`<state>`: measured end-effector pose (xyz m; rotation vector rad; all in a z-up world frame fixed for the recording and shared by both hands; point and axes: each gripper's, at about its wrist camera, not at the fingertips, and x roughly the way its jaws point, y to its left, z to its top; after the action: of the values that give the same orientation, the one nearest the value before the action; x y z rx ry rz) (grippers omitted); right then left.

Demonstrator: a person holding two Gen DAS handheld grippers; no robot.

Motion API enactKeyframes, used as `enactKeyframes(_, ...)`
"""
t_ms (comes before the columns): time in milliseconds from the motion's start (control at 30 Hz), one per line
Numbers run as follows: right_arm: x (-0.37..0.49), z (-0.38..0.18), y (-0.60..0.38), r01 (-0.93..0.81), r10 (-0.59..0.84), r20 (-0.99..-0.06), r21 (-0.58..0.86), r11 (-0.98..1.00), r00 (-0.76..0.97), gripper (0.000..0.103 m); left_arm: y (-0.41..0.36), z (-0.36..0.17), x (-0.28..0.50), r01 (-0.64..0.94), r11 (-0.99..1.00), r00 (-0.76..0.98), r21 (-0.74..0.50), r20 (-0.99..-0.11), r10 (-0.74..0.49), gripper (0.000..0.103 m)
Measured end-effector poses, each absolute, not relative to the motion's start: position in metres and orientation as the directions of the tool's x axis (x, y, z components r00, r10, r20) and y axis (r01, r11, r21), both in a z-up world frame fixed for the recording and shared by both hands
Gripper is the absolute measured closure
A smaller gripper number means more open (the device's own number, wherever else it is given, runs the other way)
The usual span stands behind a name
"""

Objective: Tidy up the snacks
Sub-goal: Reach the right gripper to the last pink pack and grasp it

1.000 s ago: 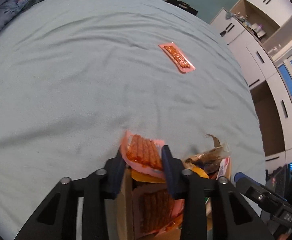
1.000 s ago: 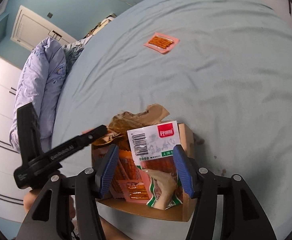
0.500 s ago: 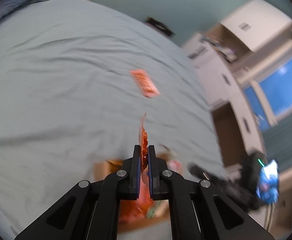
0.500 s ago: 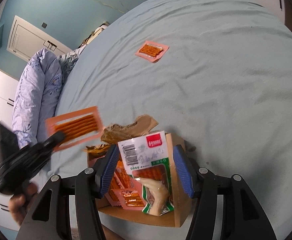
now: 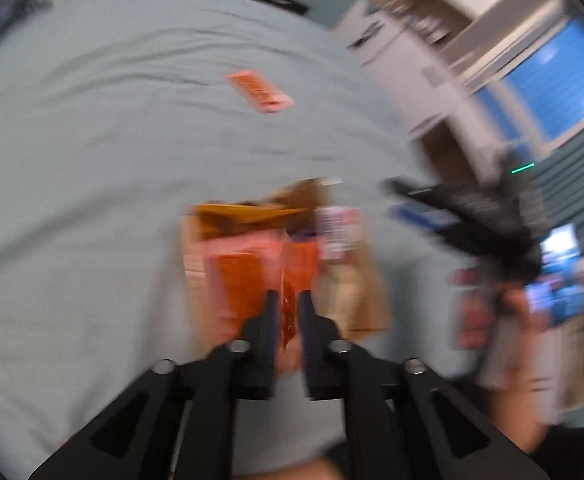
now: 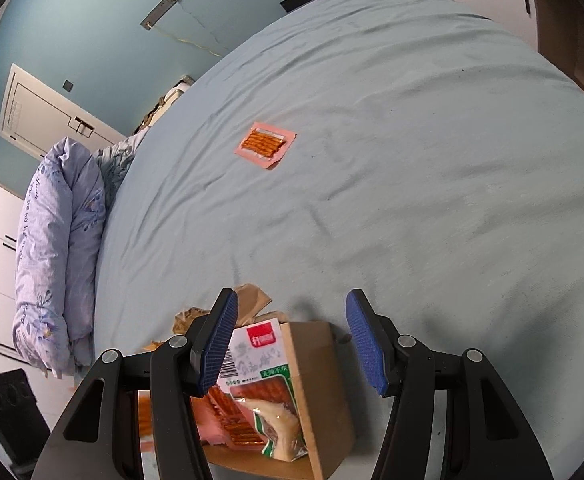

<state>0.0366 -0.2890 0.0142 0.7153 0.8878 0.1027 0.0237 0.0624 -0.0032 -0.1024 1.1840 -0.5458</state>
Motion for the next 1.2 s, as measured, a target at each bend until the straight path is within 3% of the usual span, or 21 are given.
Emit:
enactKeyframes(33, 0.037, 0.014, -0.288, 0.202, 0.366, -0.674, 0.608, 0.768, 0.642, 0.048, 0.059, -0.004, 0.024, 0.351, 0.895, 0.304, -0.274, -0.871, -0.385, 0.066)
enactKeyframes(100, 0.037, 0.016, -0.285, 0.195, 0.366, -0.677, 0.602, 0.774, 0.638, 0.048, 0.056, -0.003, 0.025, 0.345, 0.926, 0.381, -0.156, -0.878, -0.290, 0.033)
enactKeyframes(167, 0.040, 0.017, -0.285, 0.186, 0.360, -0.683, 0.588, 0.787, 0.635, 0.048, 0.056, 0.003, 0.032, 0.324, 0.937, 0.446, -0.126, -0.854, -0.269, 0.027)
enactKeyframes(367, 0.052, 0.018, -0.273, 0.156, 0.308, -0.736, 0.488, 0.859, 0.603, 0.048, 0.039, 0.007, 0.082, 0.236, 0.971, 0.531, -0.044, -0.831, -0.167, 0.027)
enactKeyframes(633, 0.069, 0.022, -0.254, 0.124, 0.149, -0.772, 0.283, 0.951, 0.618, 0.048, 0.027, -0.004, 0.109, 0.234, 0.971, 0.541, 0.045, -0.836, -0.092, 0.026)
enactKeyframes(867, 0.101, 0.022, -0.256, 0.119, 0.100, -0.803, 0.208, 0.971, 0.587, 0.048, 0.039, -0.011, 0.123, 0.212, 0.977, 0.492, -0.038, -0.859, -0.140, 0.026)
enactKeyframes(1000, 0.171, 0.036, -0.251, 0.052, 0.124, -0.826, 0.182, 0.982, 0.549, 0.046, 0.043, -0.015, 0.127, 0.202, 0.978, 0.472, -0.043, -0.871, -0.136, 0.026)
enactKeyframes(1067, 0.216, 0.035, -0.239, 0.021, 0.072, -0.845, 0.097, 0.995, 0.530, 0.035, 0.046, -0.019, 0.129, 0.186, 0.981, 0.450, -0.063, -0.882, -0.142, 0.026)
enactKeyframes(1200, 0.300, 0.014, -0.211, -0.063, -0.020, -0.898, -0.054, 0.997, 0.440, 0.035, 0.053, -0.021, 0.134, 0.161, 0.980, 0.426, -0.117, -0.887, -0.176, 0.026)
